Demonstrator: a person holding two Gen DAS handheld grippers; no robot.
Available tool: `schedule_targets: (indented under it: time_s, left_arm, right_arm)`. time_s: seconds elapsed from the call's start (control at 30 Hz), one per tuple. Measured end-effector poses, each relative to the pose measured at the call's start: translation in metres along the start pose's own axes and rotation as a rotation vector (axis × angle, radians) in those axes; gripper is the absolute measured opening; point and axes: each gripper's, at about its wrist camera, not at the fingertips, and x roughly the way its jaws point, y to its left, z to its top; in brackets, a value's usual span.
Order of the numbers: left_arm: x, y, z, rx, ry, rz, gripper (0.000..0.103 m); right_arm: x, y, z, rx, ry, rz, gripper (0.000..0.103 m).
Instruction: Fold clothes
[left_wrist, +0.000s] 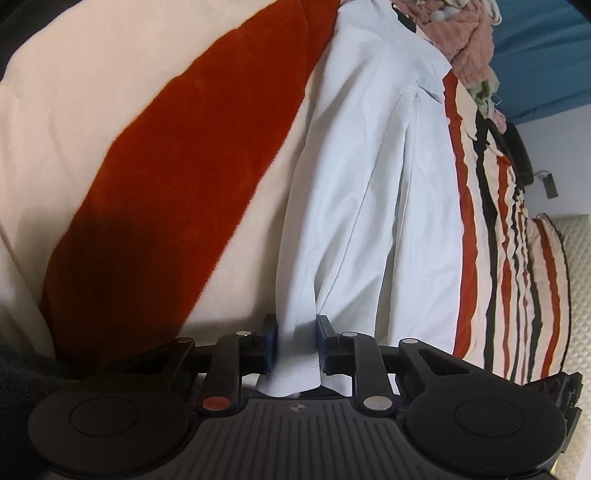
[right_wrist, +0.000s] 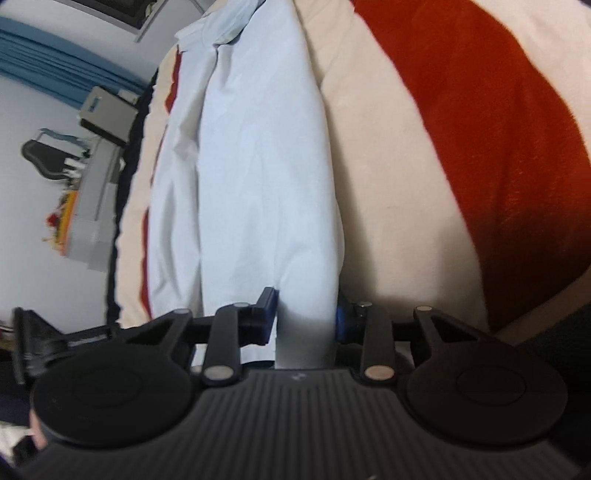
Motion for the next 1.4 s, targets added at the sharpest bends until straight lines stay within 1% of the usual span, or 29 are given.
schedule_targets:
  time_s: [0.03,0.07,0.13,0.17,0.2,0.27,0.3,0.37,0.4,0.47,0.53,0.63,0.73,0.8,0.83,0.9,0.93,1.03,1.1,1.17,1.27,1.37,1.4]
  left_arm:
    - [0.000,-0.001,0.001,0.003,0.007,-0.003,0.035]
    - [0.000,-0.001,0.001,0.005,0.010,-0.004,0.037]
    - [0.000,-0.001,0.000,0.008,0.010,-0.003,0.036]
    - [-0.001,-0.002,-0.001,0.011,0.008,-0.002,0.034]
    - [-0.002,-0.002,-0.001,0.014,0.005,0.000,0.031]
    - [-0.004,-0.002,-0.001,0.002,-0.002,-0.014,0.009]
    - [-0.008,-0.001,-0.001,-0.007,-0.014,-0.031,0.007]
    - [-0.018,0.001,-0.003,-0.027,-0.045,-0.074,0.004]
    - [-0.025,0.001,-0.004,-0.034,-0.069,-0.107,0.004]
    - [-0.043,-0.001,-0.006,-0.034,-0.119,-0.207,0.004]
    - [-0.064,-0.004,-0.012,-0.019,-0.161,-0.289,0.004]
    - [-0.098,-0.008,-0.016,-0.025,-0.228,-0.363,0.003]
    - [-0.127,-0.017,-0.017,-0.024,-0.273,-0.422,0.003]
    - [-0.140,-0.032,-0.027,-0.006,-0.288,-0.439,0.003]
    - [-0.147,-0.033,-0.037,-0.003,-0.288,-0.448,0.003]
    - [-0.165,-0.031,-0.061,-0.004,-0.284,-0.467,0.003]
    - [-0.173,-0.027,-0.080,-0.009,-0.277,-0.472,0.003]
    - [-0.167,-0.020,-0.116,-0.050,-0.227,-0.471,0.003]
    - [-0.156,-0.009,-0.121,-0.088,-0.194,-0.465,0.003]
    - [-0.145,-0.007,-0.110,-0.106,-0.187,-0.450,0.003]
    - [-0.111,-0.025,-0.061,-0.137,-0.197,-0.421,0.003]
    - [-0.089,-0.040,-0.005,-0.164,-0.223,-0.384,0.003]
    - [-0.084,-0.045,0.014,-0.165,-0.238,-0.373,0.003]
  right_arm:
    - [0.001,0.001,-0.001,0.005,-0.008,-0.004,0.035]
    - [0.001,0.001,-0.001,0.009,-0.016,-0.008,0.035]
    - [0.001,0.001,-0.001,0.024,-0.028,-0.003,0.033]
    - [0.002,0.003,0.000,0.020,-0.033,0.007,0.031]
    - [0.000,0.005,-0.002,0.008,-0.045,0.014,0.018]
    - [-0.006,0.009,-0.004,-0.015,-0.069,0.028,0.014]
    - [-0.010,0.011,-0.005,-0.015,-0.090,0.041,0.013]
    - [-0.019,0.014,-0.005,-0.016,-0.131,0.069,0.013]
    - [-0.027,0.014,-0.004,-0.005,-0.157,0.103,0.012]
    - [-0.043,0.012,-0.003,0.017,-0.210,0.169,0.012]
    - [-0.059,0.013,0.000,0.035,-0.256,0.214,0.012]
    - [-0.083,0.022,0.004,0.026,-0.297,0.271,0.011]
    - [-0.109,0.032,0.008,0.003,-0.338,0.324,0.010]
    - [-0.128,0.040,0.006,-0.047,-0.345,0.336,0.010]
    - [-0.135,0.044,0.002,-0.071,-0.346,0.332,0.010]
    - [-0.148,0.048,-0.008,-0.100,-0.347,0.323,0.010]
    - [-0.154,0.048,-0.014,-0.105,-0.346,0.320,0.010]
    - [-0.168,0.032,-0.033,-0.086,-0.349,0.310,0.010]
    - [-0.167,0.022,-0.038,-0.052,-0.337,0.298,0.010]
    - [-0.158,0.014,-0.033,-0.017,-0.317,0.289,0.010]
    - [-0.136,0.016,-0.006,0.022,-0.307,0.262,0.010]
    - [-0.108,0.024,0.036,0.096,-0.302,0.257,0.010]
    - [-0.099,0.030,0.052,0.097,-0.311,0.245,0.010]
